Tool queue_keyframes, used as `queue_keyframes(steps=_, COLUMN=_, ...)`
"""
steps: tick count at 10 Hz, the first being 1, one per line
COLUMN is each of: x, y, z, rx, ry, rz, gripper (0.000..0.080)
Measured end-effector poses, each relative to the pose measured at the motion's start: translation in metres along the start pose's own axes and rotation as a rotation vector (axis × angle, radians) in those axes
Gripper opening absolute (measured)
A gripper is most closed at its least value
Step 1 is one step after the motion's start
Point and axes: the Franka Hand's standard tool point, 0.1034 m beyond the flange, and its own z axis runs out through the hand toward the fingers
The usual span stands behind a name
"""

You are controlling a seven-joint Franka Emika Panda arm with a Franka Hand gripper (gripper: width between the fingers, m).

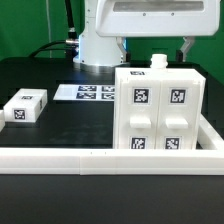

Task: Assemble cabinet

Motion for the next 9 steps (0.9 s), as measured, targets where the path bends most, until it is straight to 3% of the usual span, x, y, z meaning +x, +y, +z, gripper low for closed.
queue_keyframes(steps=5, x=-0.003, y=0.004, z=0.003, rx=0.002, ry=-0.005, rz=-0.003, gripper=0.0797)
queue_keyframes(steps=7, x=-0.010, y=0.036, z=0.011, rx=-0.003, ry=0.000, rz=-0.021, gripper=0.0797)
queue_keyframes(steps=9, x=-0.037, y=0.080, z=0.027, rx=-0.012, ry=0.009, rz=-0.031, gripper=0.0797)
